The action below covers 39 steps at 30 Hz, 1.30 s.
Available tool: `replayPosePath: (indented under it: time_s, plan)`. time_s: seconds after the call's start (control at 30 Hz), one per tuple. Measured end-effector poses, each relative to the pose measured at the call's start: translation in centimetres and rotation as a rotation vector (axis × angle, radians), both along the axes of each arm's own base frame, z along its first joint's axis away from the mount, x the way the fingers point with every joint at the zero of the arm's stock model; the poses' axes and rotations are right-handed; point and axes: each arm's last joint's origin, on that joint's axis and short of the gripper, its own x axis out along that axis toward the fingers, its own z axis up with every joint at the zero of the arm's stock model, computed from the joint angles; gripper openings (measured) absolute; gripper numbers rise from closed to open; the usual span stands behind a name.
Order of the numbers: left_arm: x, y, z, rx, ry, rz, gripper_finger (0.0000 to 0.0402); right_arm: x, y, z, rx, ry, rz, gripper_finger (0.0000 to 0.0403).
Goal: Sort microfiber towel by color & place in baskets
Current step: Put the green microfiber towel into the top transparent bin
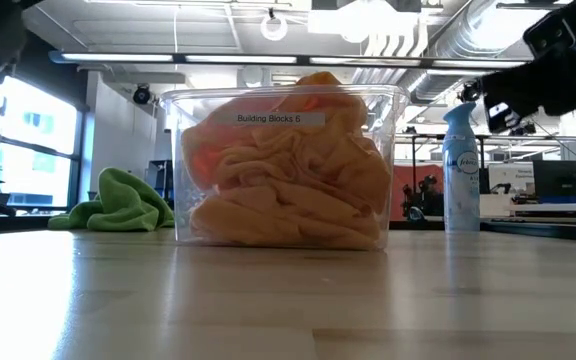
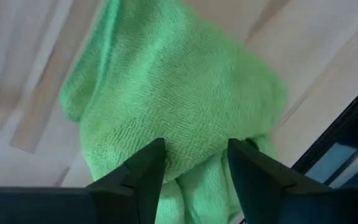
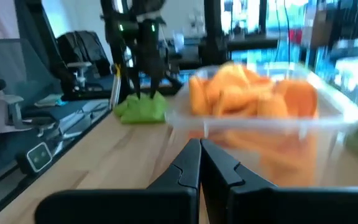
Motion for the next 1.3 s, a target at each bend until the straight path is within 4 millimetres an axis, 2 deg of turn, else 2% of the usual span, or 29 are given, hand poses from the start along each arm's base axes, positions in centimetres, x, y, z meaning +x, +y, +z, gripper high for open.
replayPosePath:
  time_s: [0.43, 0.67, 0.9, 1.1, 1.2, 1.3]
  plan:
    - [-1.9, -2.8, -1.8, -0.025, 0.116, -0.040, 0.0172, 0.0, -0.2, 0.6, -0.078, -0.078, -0.052, 0.0000]
    - [-2.2, -4.2, -3.3, -0.039, 0.140, -0.036, 0.0172, -0.9, -0.3, 1.1, -0.080, -0.124, -0.055, 0.0000]
    - [-2.1, -4.7, -4.6, -0.020, 0.164, -0.042, 0.0172, -2.3, -0.4, 0.8, -0.056, -0.126, -0.054, 0.0000]
    - [-2.2, -4.8, -5.0, -0.008, 0.177, -0.054, 0.0172, -2.2, -0.5, 0.3, -0.073, -0.057, -0.051, 0.0000]
    - [-2.2, -4.8, -5.1, -0.006, 0.182, -0.080, 0.0157, -2.2, -0.5, 0.3, -0.072, -0.055, -0.049, 0.0000]
    - [-2.4, -4.7, -5.1, -0.009, 0.206, -0.102, 0.0112, -2.2, -0.5, 0.3, -0.072, -0.052, -0.051, 0.0000]
